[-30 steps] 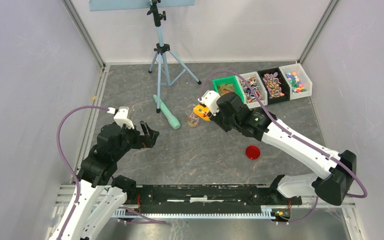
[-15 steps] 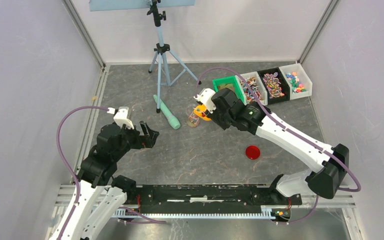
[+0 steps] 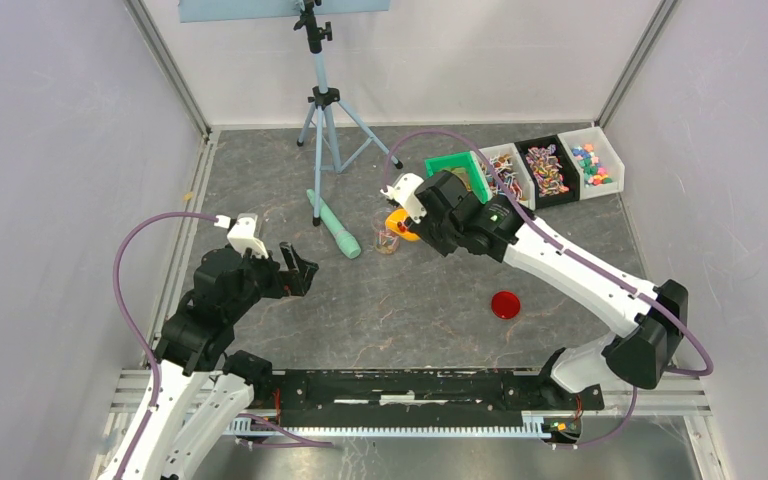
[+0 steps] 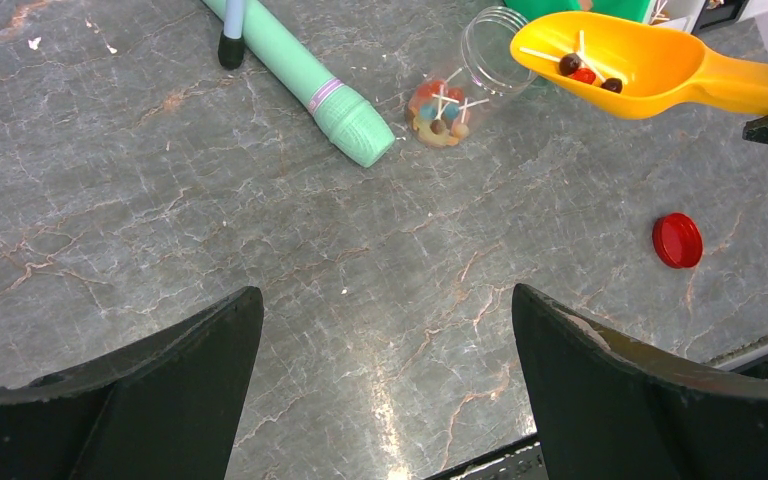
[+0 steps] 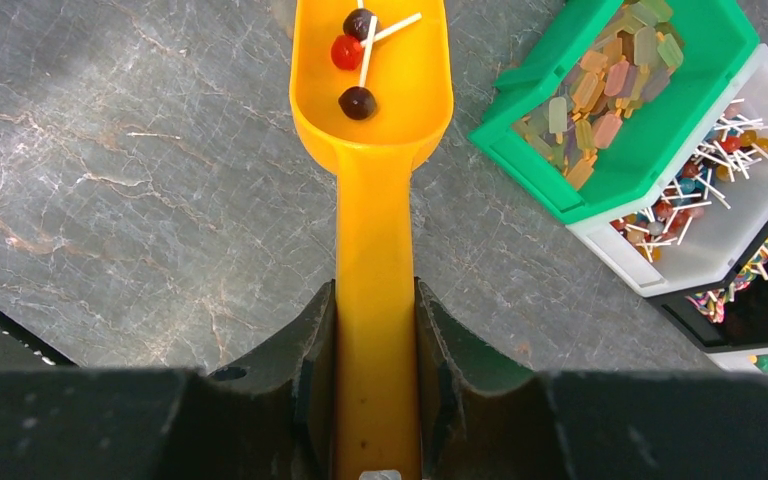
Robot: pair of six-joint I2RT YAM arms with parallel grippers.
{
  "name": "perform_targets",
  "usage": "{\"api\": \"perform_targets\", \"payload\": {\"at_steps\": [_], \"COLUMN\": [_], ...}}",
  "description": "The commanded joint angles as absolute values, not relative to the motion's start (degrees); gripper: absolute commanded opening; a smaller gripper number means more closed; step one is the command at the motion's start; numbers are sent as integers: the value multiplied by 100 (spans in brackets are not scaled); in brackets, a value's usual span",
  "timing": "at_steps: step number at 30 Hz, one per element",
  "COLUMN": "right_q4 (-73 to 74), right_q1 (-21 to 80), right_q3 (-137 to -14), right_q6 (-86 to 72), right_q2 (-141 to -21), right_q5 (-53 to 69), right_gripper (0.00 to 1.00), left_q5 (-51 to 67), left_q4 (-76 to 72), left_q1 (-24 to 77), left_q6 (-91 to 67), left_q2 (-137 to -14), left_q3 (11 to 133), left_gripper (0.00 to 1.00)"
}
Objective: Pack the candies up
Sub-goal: Place the fake candies in the packing bottle.
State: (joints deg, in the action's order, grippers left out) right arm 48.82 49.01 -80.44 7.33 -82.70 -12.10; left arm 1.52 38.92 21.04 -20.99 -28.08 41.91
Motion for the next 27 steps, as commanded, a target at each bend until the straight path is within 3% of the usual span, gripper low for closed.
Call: {"api": "perform_targets", "payload": {"at_steps": [1,27], "right_q4": [4954,5585], "right_q1": [4944,4972], "right_q3": [-8377,-9184], "right_q6": [677,642], "right_q2": [-8278,-8774], "right_q5": [-1218,-1170], "right_gripper": [0,0], "left_q5": [79,35], "left_q4": [3761,3768], "left_q1": [2118,2114], "left_q6": [-2047,-2048], "left_q2": [-2785,-2760], "left_q3": [4199,4192], "left_gripper": [100,100]}}
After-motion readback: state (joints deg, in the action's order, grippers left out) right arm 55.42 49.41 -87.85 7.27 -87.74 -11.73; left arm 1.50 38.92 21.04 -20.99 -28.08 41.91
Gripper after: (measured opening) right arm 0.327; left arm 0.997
